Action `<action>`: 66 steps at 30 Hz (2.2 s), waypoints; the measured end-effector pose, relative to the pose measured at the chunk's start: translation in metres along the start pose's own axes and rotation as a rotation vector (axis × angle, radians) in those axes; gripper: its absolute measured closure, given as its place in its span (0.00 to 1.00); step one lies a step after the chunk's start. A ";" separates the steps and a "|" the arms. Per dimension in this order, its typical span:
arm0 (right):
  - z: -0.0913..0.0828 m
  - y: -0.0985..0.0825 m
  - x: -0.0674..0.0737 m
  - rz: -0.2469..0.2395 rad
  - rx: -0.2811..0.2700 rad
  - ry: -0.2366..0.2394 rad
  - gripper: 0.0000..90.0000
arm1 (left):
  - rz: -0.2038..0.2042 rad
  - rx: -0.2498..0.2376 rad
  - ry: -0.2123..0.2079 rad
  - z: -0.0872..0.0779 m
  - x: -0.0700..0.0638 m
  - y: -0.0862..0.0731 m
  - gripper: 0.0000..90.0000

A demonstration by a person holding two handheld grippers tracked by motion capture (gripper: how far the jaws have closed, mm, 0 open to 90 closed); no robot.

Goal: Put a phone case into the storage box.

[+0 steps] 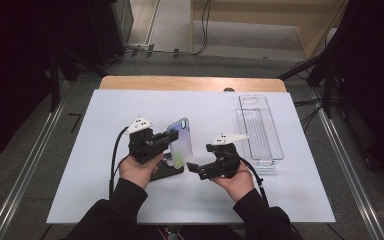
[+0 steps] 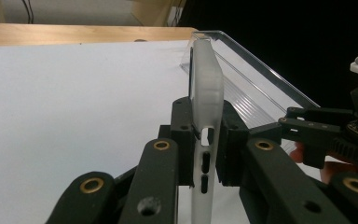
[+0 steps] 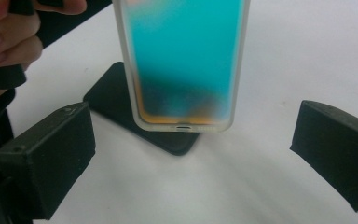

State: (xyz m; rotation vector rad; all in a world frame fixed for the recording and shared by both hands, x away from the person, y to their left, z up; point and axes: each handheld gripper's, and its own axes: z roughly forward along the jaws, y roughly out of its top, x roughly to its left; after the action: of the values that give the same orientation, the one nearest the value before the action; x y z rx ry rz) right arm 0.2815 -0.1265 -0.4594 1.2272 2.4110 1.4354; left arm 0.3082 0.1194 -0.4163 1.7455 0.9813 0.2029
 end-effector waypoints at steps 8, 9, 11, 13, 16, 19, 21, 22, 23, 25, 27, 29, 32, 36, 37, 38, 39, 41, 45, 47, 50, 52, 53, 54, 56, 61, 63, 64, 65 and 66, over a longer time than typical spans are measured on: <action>-0.002 0.002 0.006 -0.013 -0.029 -0.080 0.00 | 0.001 -0.018 0.001 0.001 -0.007 -0.004 0.90; -0.002 0.003 0.007 -0.014 -0.031 -0.089 0.00 | 0.004 -0.015 -0.003 0.002 -0.008 -0.004 0.90; -0.003 0.004 0.009 -0.014 -0.027 -0.107 0.00 | 0.005 -0.012 -0.011 0.002 -0.009 -0.004 0.90; -0.003 0.006 0.010 -0.015 -0.022 -0.122 0.00 | -0.002 -0.002 -0.016 0.004 -0.011 -0.005 0.90; -0.003 0.009 0.012 -0.010 -0.029 -0.129 0.00 | -0.014 0.006 -0.020 0.004 -0.012 -0.005 0.90; -0.001 0.012 0.013 -0.006 -0.040 -0.124 0.00 | -0.027 -0.002 -0.032 0.004 -0.014 -0.005 0.90; 0.000 0.014 0.014 -0.010 -0.041 -0.124 0.00 | -0.035 -0.007 -0.039 0.003 -0.015 -0.005 0.90; 0.001 0.014 0.015 -0.010 -0.040 -0.129 0.00 | -0.033 -0.003 -0.041 0.003 -0.016 -0.005 0.90; 0.001 0.015 0.015 -0.009 -0.041 -0.133 0.00 | -0.035 -0.005 -0.044 0.003 -0.017 -0.005 0.90; 0.003 0.016 0.016 -0.002 -0.036 -0.151 0.00 | -0.035 -0.003 -0.043 0.003 -0.018 -0.005 0.90; 0.004 0.017 0.017 0.001 -0.031 -0.150 0.00 | -0.035 -0.001 -0.046 0.004 -0.019 -0.005 0.90; 0.006 0.017 0.017 0.005 -0.035 -0.145 0.00 | -0.029 0.006 -0.048 0.004 -0.021 -0.006 0.90; 0.007 0.018 0.018 0.005 -0.037 -0.141 0.00 | -0.025 0.010 -0.050 0.005 -0.024 -0.007 0.90; 0.010 0.020 0.020 -0.002 -0.038 -0.140 0.00 | -0.031 0.026 -0.063 0.005 -0.027 -0.008 0.90; 0.010 0.020 0.021 -0.002 -0.039 -0.141 0.00 | -0.034 0.032 -0.060 0.006 -0.027 -0.009 0.90; 0.010 0.020 0.021 -0.003 -0.039 -0.140 0.00 | -0.036 0.033 -0.061 0.006 -0.028 -0.009 0.90; 0.010 0.020 0.021 -0.001 -0.039 -0.140 0.00 | -0.036 0.034 -0.061 0.006 -0.028 -0.009 0.90; 0.011 0.021 0.021 -0.005 -0.039 -0.141 0.00 | -0.031 0.034 -0.063 0.006 -0.029 -0.010 0.90; 0.012 0.021 0.021 0.002 -0.042 -0.143 0.02 | -0.030 0.035 -0.065 0.006 -0.032 -0.011 0.90; 0.011 0.021 0.021 0.007 -0.050 -0.139 0.05 | -0.034 0.037 -0.071 0.007 -0.032 -0.011 0.89; 0.010 0.021 0.020 -0.003 -0.058 -0.122 0.16 | -0.038 0.040 -0.069 0.008 -0.031 -0.011 0.89; 0.009 0.021 0.022 0.000 -0.062 -0.126 0.16 | -0.043 0.039 -0.074 0.007 -0.031 -0.010 0.89; 0.009 0.021 0.022 -0.003 -0.062 -0.128 0.16 | -0.042 0.039 -0.075 0.007 -0.031 -0.010 0.89; 0.009 0.021 0.022 -0.005 -0.063 -0.125 0.16 | -0.045 0.038 -0.076 0.007 -0.031 -0.010 0.89; 0.008 0.022 0.022 -0.007 -0.059 -0.125 0.16 | -0.045 0.040 -0.078 0.007 -0.031 -0.010 0.89; 0.007 0.022 0.020 -0.013 -0.060 -0.136 0.16 | -0.057 0.027 -0.088 0.004 -0.031 -0.006 0.75; 0.006 0.022 0.018 -0.008 -0.059 -0.139 0.16 | -0.063 0.024 -0.083 0.002 -0.031 -0.004 0.67; 0.006 0.022 0.017 -0.008 -0.058 -0.142 0.16 | -0.068 0.025 -0.086 0.001 -0.031 -0.003 0.64; 0.005 0.022 0.016 -0.009 -0.055 -0.143 0.16 | -0.072 0.031 -0.087 0.001 -0.031 -0.002 0.61; 0.005 0.022 0.015 -0.009 -0.054 -0.148 0.16 | -0.071 0.038 -0.084 0.000 -0.031 -0.001 0.58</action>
State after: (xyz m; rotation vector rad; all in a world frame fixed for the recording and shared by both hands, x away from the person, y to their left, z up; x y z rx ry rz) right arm 0.2865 -0.1081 -0.4410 1.2615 2.2632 1.3465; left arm 0.2879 0.0981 -0.4078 1.7363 0.9892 0.0657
